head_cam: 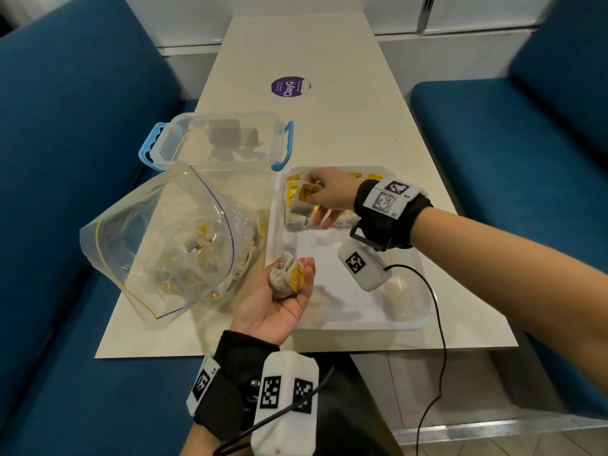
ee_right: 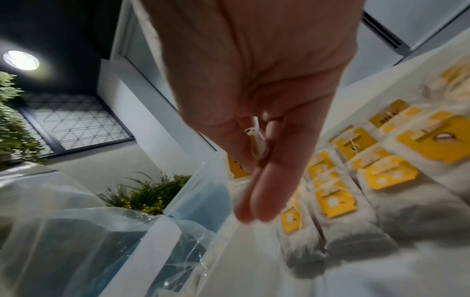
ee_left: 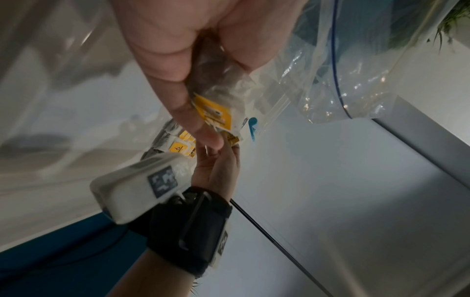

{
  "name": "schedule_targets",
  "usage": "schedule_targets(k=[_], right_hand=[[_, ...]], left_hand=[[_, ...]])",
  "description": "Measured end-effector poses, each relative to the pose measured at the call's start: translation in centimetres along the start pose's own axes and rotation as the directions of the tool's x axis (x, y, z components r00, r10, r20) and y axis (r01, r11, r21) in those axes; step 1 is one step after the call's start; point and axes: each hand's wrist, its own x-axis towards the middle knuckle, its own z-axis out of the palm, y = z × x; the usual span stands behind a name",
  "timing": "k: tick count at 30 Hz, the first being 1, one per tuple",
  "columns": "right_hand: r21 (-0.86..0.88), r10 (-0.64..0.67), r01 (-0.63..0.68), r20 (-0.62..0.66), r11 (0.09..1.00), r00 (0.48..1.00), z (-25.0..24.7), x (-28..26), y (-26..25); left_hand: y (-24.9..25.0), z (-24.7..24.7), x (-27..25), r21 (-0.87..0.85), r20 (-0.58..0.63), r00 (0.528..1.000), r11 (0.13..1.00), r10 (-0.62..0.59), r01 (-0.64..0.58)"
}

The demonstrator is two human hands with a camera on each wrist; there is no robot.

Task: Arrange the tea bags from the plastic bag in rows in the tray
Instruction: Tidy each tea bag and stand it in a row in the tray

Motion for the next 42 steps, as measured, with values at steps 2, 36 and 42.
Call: schedule_targets(k=[2, 36, 42], right_hand=[[0.061, 0.041, -0.042, 0.018, 0.997, 0.999, 0.4, 0.3, 0.1], [0.080, 0.308, -0.300, -0.101, 0.950, 0.946, 4.4, 2.5, 2.5], [0.081, 0.292, -0.285, -0.113, 0.955, 0.950, 4.5, 2.8, 2.8]], left_hand=[[0.0, -0.1, 0.0, -0.008, 0.005, 1.000, 1.000, -0.004, 0.004], [-0.3, -0.3, 0.0, 0.054, 0.017, 0.999, 0.998, -0.032, 0.031], [-0.4, -0.2, 0.3, 0.065, 0.021, 0.999, 0.997, -0.036, 0.035]])
